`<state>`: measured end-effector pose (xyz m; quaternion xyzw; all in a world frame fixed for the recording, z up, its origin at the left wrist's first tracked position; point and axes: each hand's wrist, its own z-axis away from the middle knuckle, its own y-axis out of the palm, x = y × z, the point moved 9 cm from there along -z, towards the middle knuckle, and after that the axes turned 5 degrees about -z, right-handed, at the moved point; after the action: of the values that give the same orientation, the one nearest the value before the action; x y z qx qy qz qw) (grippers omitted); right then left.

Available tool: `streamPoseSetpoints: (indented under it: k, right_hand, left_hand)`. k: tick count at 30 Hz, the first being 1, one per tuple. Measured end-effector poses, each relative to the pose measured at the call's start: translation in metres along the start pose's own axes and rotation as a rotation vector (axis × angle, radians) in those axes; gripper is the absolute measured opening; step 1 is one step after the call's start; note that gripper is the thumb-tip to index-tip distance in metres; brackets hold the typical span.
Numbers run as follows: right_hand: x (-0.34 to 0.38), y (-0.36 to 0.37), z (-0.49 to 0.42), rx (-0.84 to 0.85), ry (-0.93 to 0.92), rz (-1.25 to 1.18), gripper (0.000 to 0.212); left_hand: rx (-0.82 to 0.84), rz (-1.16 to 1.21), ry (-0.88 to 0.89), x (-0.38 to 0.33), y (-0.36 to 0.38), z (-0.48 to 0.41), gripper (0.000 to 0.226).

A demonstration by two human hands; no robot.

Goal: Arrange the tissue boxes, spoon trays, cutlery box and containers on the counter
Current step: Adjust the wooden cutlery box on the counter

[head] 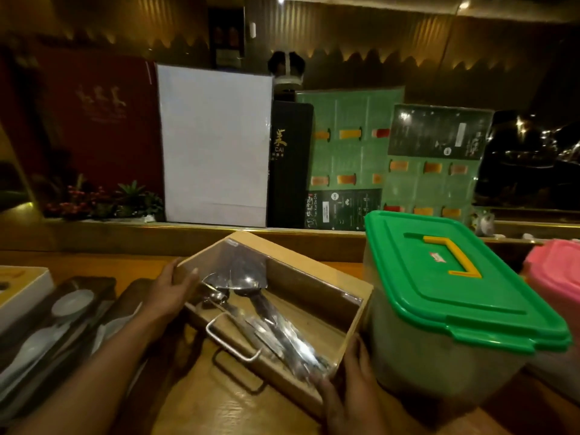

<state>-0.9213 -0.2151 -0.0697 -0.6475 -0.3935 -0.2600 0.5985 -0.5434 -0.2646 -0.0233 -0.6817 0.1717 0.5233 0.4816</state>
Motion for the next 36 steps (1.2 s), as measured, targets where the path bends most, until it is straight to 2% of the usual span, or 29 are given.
streamPoseSetpoints:
  k: [5, 11, 17, 24, 28, 31, 33, 36]
  right_hand:
    - [-0.014, -0.017, -0.032, -0.168, 0.035, -0.124, 0.075]
    - [-0.043, -0.019, -0.062, -0.274, 0.242, -0.322, 0.056]
    - [-0.053, -0.019, -0.070, -0.321, 0.314, -0.327, 0.040]
    - [-0.043, -0.020, -0.061, -0.268, 0.350, -0.328, 0.049]
    - [-0.027, -0.020, -0.044, -0.143, 0.346, -0.380, 0.067]
    - [-0.005, -0.033, -0.023, -0.033, 0.244, -0.320, 0.075]
    - [0.011, -0.050, -0.008, 0.052, 0.165, -0.290, 0.067]
    - [0.036, -0.091, 0.015, 0.079, -0.023, -0.243, 0.033]
  left_hand:
    - [-0.062, 0.066, 0.028, 0.003, -0.001, 0.013, 0.050]
    - [-0.132, 0.034, -0.007, 0.019, -0.002, 0.041, 0.047]
    - [-0.168, 0.084, -0.006, 0.029, 0.000, 0.067, 0.041]
    - [-0.136, 0.139, -0.012, 0.027, 0.003, 0.076, 0.057]
    - [-0.105, 0.135, 0.031, 0.022, 0.006, 0.083, 0.063]
    - [-0.153, 0.056, 0.063, 0.014, 0.006, 0.093, 0.071]
    - [-0.206, -0.035, 0.126, 0.001, 0.007, 0.105, 0.073]
    - [-0.215, -0.132, 0.244, -0.027, 0.024, 0.131, 0.075]
